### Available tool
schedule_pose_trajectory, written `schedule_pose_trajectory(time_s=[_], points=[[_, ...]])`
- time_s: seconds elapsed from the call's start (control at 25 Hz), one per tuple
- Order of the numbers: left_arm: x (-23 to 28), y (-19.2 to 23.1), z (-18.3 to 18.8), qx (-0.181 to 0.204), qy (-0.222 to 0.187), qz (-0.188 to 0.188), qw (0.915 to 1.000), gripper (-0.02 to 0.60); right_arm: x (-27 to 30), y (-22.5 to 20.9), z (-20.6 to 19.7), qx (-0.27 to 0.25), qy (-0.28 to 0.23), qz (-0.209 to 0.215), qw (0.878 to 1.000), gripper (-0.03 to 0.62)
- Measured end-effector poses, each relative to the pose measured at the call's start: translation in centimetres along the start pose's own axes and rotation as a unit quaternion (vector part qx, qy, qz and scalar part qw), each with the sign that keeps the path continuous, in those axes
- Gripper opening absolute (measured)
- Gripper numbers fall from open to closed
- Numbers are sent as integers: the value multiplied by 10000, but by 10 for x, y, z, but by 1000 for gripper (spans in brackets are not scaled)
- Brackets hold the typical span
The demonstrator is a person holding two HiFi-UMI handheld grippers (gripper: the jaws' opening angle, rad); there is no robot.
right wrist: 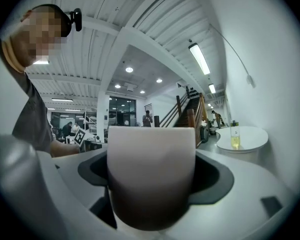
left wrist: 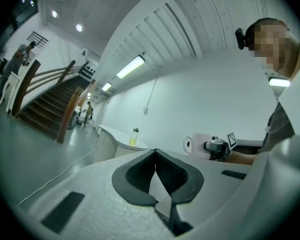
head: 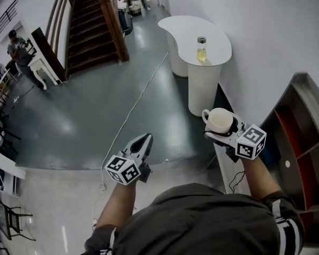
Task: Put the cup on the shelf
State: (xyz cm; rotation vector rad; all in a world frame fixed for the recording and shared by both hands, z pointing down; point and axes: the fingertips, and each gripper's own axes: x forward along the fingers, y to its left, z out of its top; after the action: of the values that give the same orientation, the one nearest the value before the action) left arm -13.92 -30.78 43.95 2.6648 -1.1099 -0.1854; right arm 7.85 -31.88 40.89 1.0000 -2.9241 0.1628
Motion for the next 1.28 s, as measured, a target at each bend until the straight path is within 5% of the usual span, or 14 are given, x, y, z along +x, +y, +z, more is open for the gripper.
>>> schedule_pose_trajectory(time_s=[0.24,0.6,1.0,1.28], points=[[69,27,10,-107,-196,246,9994,5,34,-76,5,-153,131,284,9994,439],[87,82,34,154,-118,-10,9998,5,81,-95,12,-119,-5,-55,9999,439],[124,84,56,326,-62,-633,9974,5,70,-123,40,-274,-127,-862,9958,437],[197,40,66,329,-17,-1408,9895,5,4,-170,74,-486,-193,-1848,9814,437]])
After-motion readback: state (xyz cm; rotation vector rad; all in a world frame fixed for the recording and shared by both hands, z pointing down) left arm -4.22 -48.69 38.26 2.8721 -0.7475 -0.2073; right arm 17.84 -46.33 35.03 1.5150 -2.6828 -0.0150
